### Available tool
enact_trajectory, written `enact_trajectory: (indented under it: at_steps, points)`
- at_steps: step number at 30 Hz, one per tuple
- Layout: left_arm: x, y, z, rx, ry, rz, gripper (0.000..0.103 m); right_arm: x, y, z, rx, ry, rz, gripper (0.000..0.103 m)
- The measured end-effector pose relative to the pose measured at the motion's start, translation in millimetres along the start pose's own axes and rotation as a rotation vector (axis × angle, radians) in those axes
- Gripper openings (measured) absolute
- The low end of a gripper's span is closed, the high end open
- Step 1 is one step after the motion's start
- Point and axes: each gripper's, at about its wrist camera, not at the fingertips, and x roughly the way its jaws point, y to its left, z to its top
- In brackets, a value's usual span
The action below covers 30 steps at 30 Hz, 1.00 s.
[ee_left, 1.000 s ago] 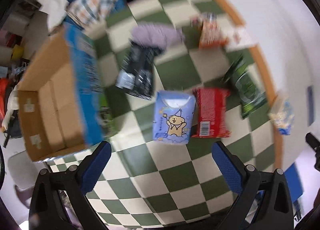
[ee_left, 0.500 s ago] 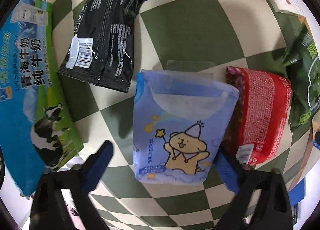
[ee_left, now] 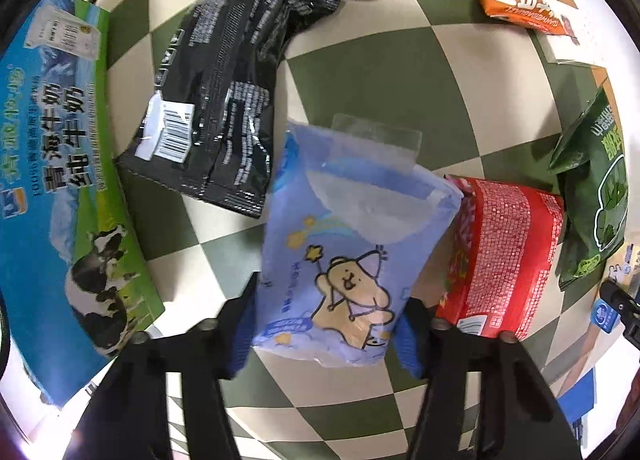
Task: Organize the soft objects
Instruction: 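Grasp the blue cartoon tissue pack with left tool while right grasps yellow milk pack, then carry both packs into the cardboard box and open both tools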
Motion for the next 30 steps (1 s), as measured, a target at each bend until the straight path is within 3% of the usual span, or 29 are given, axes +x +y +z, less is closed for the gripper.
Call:
enact_trajectory:
  at_steps: [4, 9, 16, 19, 23, 26, 30]
  points:
    - [-22, 2, -13, -0.024, 0.002, -0.047, 0.040, -5, -7, -19, 0.066, -0.024, 0.016, 0.069]
    - [-71, 19, -56, -0.067, -0.070, -0.050, 0.038, -27, 2, -57, 0.056, -0.089, 0.071, 0.068]
    - [-173, 76, -139, -0.189, -0.241, -0.150, 0.038, -83, 66, -111, -0.092, -0.158, 0.216, 0.068]
    - [-205, 107, -145, -0.237, -0.301, -0.162, 0.038, -116, 126, -111, -0.187, -0.187, 0.273, 0.068]
    - [-238, 182, -155, -0.315, -0.356, -0.184, 0.038, -180, 216, -97, -0.306, -0.203, 0.344, 0.068]
    - [-241, 238, -141, -0.367, -0.369, -0.199, 0.038, -208, 306, -73, -0.362, -0.223, 0.363, 0.068]
    - [-215, 293, -113, -0.419, -0.350, -0.227, 0.038, -214, 402, -48, -0.370, -0.196, 0.394, 0.068]
